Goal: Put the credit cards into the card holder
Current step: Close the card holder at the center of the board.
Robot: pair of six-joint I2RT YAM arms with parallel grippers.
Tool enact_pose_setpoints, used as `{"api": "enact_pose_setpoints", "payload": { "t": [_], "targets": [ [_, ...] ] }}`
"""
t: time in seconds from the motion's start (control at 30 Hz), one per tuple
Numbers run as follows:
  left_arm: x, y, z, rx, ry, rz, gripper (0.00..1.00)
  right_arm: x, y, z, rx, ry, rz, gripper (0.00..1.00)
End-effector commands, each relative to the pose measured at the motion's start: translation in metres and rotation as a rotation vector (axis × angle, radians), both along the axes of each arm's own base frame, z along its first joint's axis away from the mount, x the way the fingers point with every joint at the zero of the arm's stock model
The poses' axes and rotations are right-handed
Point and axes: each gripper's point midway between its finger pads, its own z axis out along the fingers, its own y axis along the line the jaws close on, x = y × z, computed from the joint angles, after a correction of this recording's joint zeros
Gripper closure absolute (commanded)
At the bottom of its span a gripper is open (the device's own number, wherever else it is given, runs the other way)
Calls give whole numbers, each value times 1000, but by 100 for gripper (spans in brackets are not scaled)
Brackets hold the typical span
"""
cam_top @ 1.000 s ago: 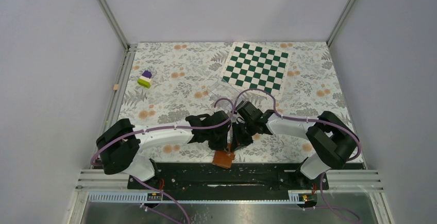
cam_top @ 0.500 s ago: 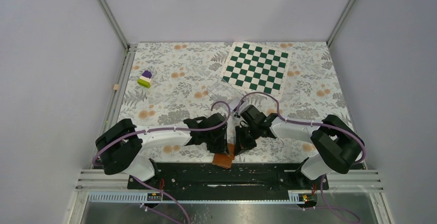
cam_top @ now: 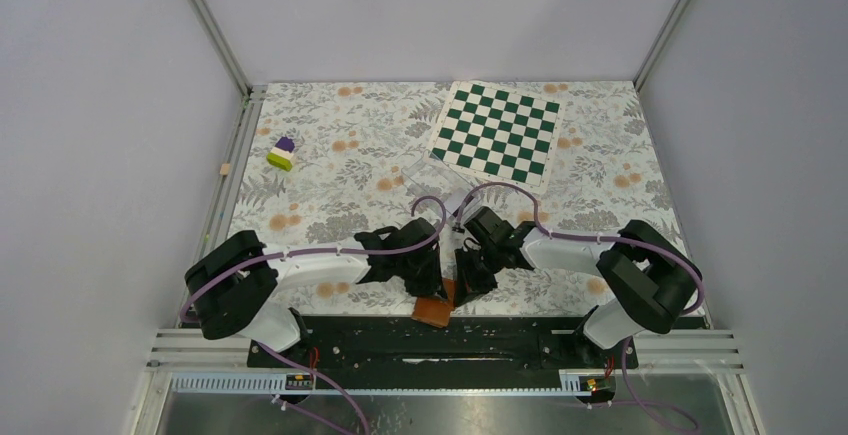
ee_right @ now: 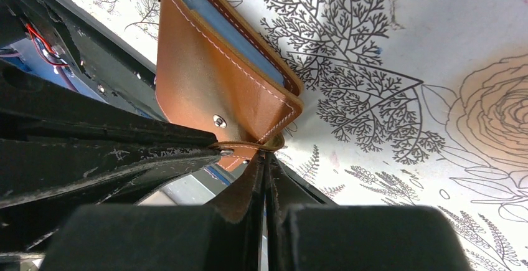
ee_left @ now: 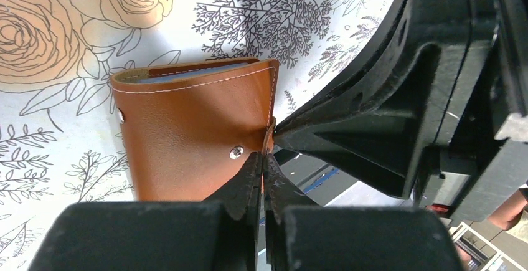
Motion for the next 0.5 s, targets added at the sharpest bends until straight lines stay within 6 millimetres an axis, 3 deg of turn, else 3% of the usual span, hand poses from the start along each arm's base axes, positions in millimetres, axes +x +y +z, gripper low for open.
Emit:
{"api": "enact_pose_setpoints", "payload": {
  "t": [0.0, 0.23, 0.47],
  "targets": [
    [4, -9, 12, -45, -18, -8, 100, 3, 10, 8, 26, -12, 13, 98],
    [11, 6, 16, 44, -69, -8, 100, 9, 14, 24, 61, -58, 12, 97],
    [8, 6, 6, 76, -45, -30, 100, 16, 23, 42, 103, -92, 11, 96]
  ]
}}
